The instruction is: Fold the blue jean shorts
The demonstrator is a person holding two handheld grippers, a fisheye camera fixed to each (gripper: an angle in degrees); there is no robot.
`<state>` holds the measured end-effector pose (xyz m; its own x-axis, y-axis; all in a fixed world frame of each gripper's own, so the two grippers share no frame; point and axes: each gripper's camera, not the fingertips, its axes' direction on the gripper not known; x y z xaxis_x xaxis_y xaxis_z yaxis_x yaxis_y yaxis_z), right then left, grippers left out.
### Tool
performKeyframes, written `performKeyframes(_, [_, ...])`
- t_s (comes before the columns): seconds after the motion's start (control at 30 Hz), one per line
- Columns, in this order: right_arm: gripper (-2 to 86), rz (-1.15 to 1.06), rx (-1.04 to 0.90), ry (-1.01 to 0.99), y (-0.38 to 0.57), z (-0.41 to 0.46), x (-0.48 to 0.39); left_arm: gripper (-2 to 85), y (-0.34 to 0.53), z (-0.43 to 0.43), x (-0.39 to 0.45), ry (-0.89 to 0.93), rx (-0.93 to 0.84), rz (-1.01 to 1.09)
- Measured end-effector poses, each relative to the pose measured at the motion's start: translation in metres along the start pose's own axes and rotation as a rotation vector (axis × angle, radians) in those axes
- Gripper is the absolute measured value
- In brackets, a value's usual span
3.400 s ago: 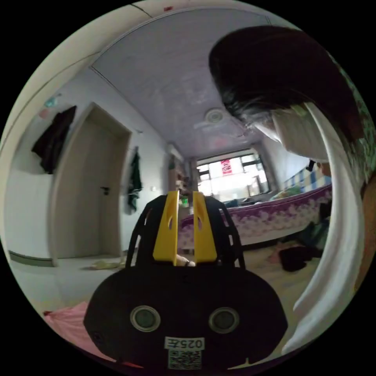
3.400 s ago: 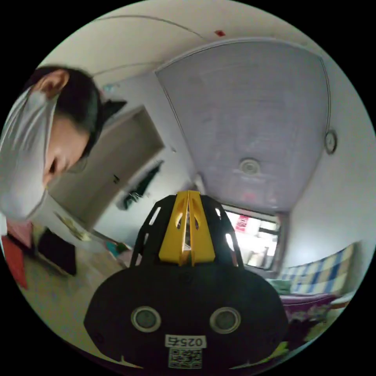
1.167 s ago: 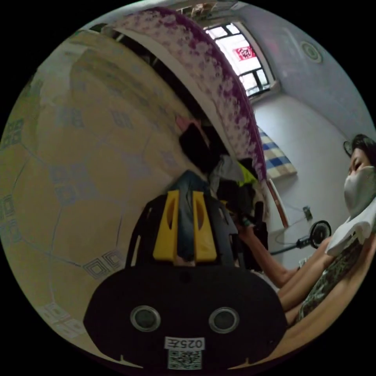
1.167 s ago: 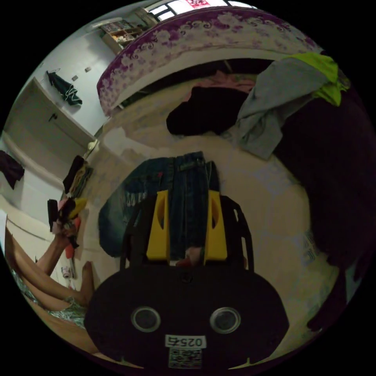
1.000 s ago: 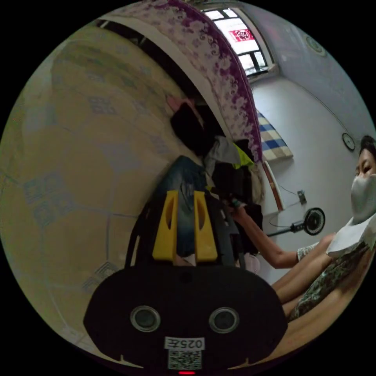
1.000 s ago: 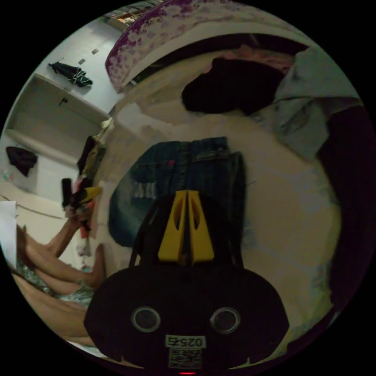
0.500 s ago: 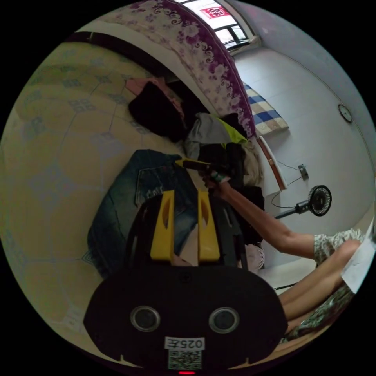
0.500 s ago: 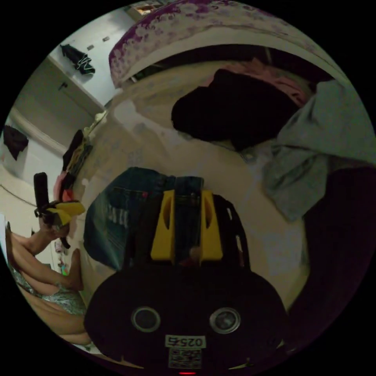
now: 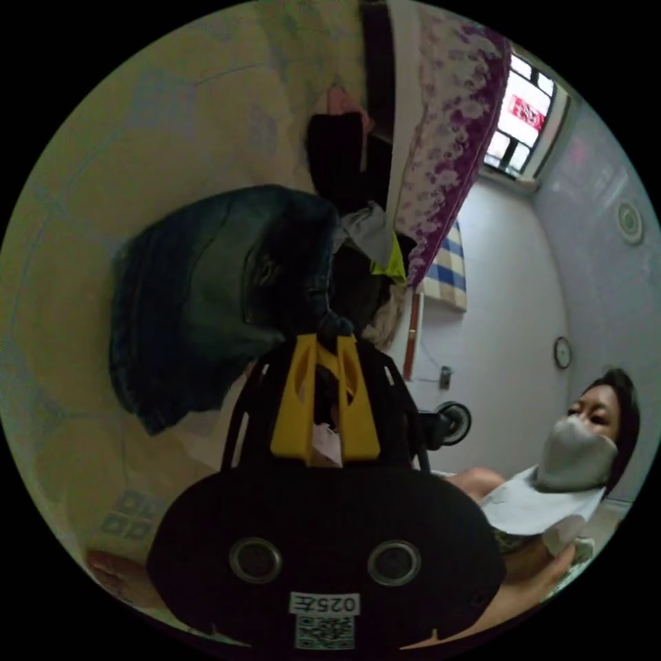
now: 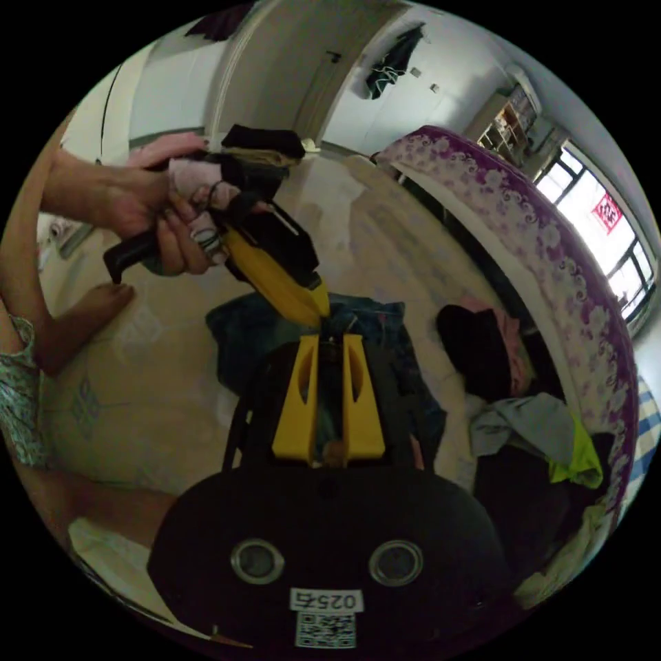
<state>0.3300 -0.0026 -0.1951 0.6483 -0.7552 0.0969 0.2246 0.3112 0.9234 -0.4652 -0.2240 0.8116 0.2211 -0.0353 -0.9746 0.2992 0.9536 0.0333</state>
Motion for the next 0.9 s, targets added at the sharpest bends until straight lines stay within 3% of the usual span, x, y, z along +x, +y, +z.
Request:
performKeyframes(0.13, [6.1, -0.033, -0.011, -0.018, -0.006, -0.012, -0.027, 10.4, 0.032, -0.046, -0.021, 0.052, 0.167, 0.026])
performKeyframes(0.2, [6.0, -0.064, 0.019, 0.025, -0.008, -0.023, -0.038, 11.1, 0.03, -0.048, -0.019, -0.083, 0.085, 0.057])
performKeyframes(0.3, [5.9, -0.131, 0.035, -0.118, -0.013, -0.037, -0.051, 8.8, 0.028, -0.045, -0.023, 0.006, 0.064, 0.073])
performKeyframes(0.4, [6.3, -0.066, 0.061, -0.2, -0.01, -0.049, -0.05, 2.3, 0.024, -0.036, -0.028, -0.121, -0.031, 0.062])
performKeyframes(0.53, [7.5, 0.287, 0.074, -0.351, 0.028, -0.076, 0.008, 0.6, 0.036, -0.054, -0.051, -0.054, 0.005, 0.019])
performKeyframes(0.63, [10.5, 0.644, -0.059, -0.239, 0.077, -0.076, 0.084, 0.5, 0.047, -0.067, -0.062, -0.055, 0.011, 0.023])
performKeyframes(0.73, [12.3, 0.962, -0.195, -0.263, 0.141, -0.04, 0.175, 0.4, 0.056, -0.071, -0.065, -0.083, 0.006, 0.074])
performKeyframes(0.8, [12.6, 1.127, -0.21, -0.428, 0.177, -0.011, 0.214, 0.4, 0.059, -0.071, -0.066, -0.089, 0.001, 0.099])
performKeyframes(0.87, [10.4, 1.282, -0.086, -0.76, 0.205, 0.022, 0.241, 0.4, 0.06, -0.07, -0.068, -0.072, 0.004, 0.108])
performKeyframes(0.9, [8.0, 1.301, -0.046, -0.831, 0.207, 0.029, 0.245, 0.4, 0.059, -0.07, -0.068, -0.072, 0.003, 0.114])
